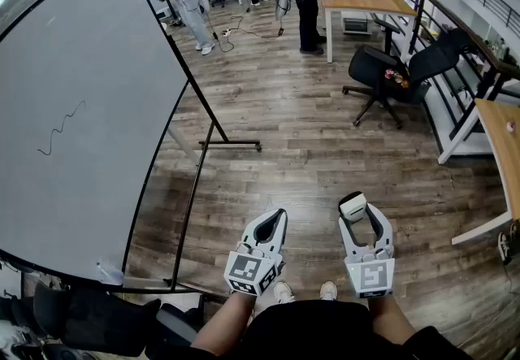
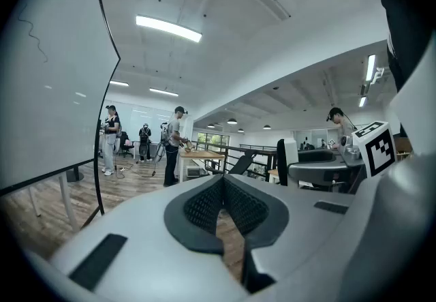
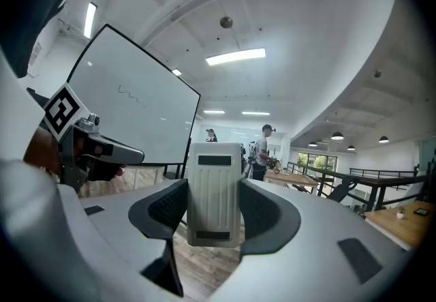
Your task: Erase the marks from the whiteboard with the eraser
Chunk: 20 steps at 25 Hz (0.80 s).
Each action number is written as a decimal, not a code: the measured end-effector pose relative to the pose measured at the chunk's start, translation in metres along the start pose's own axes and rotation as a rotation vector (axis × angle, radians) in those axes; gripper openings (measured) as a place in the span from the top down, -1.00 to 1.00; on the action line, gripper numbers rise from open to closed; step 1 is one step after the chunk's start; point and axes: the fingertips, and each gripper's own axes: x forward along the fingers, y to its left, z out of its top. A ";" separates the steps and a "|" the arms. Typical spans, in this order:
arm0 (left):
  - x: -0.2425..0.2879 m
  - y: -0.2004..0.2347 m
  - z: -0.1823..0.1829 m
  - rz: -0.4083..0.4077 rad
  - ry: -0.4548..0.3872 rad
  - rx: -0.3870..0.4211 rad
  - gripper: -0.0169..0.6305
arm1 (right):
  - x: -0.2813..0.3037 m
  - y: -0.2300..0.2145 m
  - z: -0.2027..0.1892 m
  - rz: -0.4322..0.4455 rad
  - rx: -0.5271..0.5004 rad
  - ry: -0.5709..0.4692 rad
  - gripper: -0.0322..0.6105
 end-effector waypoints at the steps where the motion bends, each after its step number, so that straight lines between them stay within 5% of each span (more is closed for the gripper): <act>1: 0.000 0.003 0.000 0.003 -0.001 -0.005 0.89 | 0.002 0.002 0.001 0.001 0.000 0.003 0.10; 15: -0.021 0.028 -0.002 -0.033 -0.019 -0.001 0.89 | 0.029 0.034 0.011 0.027 -0.014 0.012 0.10; 20: -0.034 0.072 0.003 0.023 -0.008 -0.023 0.89 | 0.054 0.054 0.020 0.052 0.038 -0.004 0.10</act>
